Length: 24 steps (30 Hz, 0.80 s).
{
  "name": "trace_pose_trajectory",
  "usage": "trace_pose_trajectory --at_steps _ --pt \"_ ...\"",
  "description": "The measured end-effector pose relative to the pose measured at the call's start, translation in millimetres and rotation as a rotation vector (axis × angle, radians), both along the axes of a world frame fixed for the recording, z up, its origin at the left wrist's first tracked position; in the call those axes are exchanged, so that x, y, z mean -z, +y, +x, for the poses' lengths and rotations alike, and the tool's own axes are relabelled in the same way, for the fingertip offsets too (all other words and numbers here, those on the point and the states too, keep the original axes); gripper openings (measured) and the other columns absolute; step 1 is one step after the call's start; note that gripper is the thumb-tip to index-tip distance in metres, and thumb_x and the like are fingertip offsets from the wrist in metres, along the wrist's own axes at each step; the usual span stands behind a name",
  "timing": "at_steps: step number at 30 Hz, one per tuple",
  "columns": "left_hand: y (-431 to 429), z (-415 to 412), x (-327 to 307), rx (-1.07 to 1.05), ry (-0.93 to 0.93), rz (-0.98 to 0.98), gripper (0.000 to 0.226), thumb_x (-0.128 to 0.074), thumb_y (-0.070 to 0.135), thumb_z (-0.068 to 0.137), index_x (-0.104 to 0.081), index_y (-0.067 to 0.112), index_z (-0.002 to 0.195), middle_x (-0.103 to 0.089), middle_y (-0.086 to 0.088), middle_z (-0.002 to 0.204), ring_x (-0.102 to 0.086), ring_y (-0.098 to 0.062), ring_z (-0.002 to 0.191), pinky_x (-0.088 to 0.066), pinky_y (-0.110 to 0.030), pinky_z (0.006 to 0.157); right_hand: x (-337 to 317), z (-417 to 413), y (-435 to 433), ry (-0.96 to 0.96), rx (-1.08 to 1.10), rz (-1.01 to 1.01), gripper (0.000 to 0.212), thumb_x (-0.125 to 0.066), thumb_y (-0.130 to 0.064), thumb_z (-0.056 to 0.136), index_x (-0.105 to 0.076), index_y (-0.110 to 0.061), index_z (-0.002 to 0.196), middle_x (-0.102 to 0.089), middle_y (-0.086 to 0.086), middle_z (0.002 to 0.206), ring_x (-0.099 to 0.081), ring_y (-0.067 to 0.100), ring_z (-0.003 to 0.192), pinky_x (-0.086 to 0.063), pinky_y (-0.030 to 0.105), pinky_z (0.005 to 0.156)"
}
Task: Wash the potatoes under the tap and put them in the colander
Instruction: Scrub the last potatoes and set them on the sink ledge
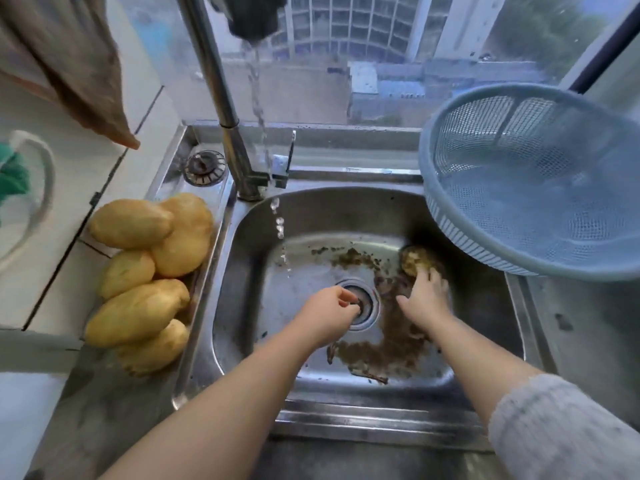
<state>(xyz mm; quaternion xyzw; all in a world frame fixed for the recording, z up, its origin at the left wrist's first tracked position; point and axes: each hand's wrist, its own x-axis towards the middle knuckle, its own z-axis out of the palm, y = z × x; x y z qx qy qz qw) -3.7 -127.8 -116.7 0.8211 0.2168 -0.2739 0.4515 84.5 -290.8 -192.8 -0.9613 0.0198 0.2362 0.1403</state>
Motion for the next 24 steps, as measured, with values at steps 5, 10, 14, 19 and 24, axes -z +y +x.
trace_pose_trajectory --at_steps 5,10,14,19,24 --pt "-3 14 21 -0.07 0.006 0.002 0.029 -0.05 0.021 0.098 -0.057 0.014 0.126 -0.06 -0.007 0.125 -0.058 -0.021 0.11 -0.044 -0.025 0.081 19 24 0 -0.064 -0.034 -0.101 0.086 -0.061 -0.031 0.09 -0.006 -0.008 0.153 -0.008 0.011 0.161 -0.007 0.03 0.148 -0.016 0.041 0.118" --pt "-6 15 30 -0.095 0.033 -0.009 0.03 -0.049 0.022 0.099 -0.055 0.016 0.128 -0.06 -0.006 0.124 -0.058 -0.018 0.106 -0.043 -0.025 0.079 33 17 -1 -0.251 -0.024 -0.129 0.083 -0.073 -0.039 0.079 -0.028 -0.022 0.147 -0.033 0.014 0.141 -0.033 0.033 0.127 -0.034 0.042 0.105" --pt "-5 14 36 -0.09 0.039 -0.001 0.029 -0.049 0.024 0.099 -0.056 0.018 0.127 -0.06 -0.004 0.123 -0.059 -0.016 0.102 -0.044 -0.022 0.069 47 18 4 -0.046 -0.135 -0.1 0.094 -0.074 -0.038 0.081 -0.012 -0.034 0.152 -0.018 0.01 0.154 -0.031 0.035 0.136 -0.038 0.045 0.103" --pt "2 8 40 -0.126 0.045 0.003 0.029 -0.05 0.024 0.099 -0.057 0.018 0.126 -0.062 -0.003 0.123 -0.059 -0.016 0.109 -0.045 -0.026 0.083 52 13 12 0.035 -0.165 0.009 0.085 -0.069 -0.017 0.082 -0.02 -0.033 0.15 -0.047 0.011 0.137 -0.057 0.032 0.112 -0.05 0.037 0.083" --pt "9 -3 30 -0.179 0.066 -0.027 0.032 -0.052 0.024 0.098 -0.053 0.018 0.13 -0.059 -0.004 0.128 -0.059 -0.019 0.111 -0.047 -0.029 0.086 16 2 20 0.323 -0.033 0.476 0.083 -0.082 -0.017 0.07 -0.039 -0.021 0.14 -0.057 0.004 0.122 -0.056 0.022 0.105 -0.047 0.028 0.083"
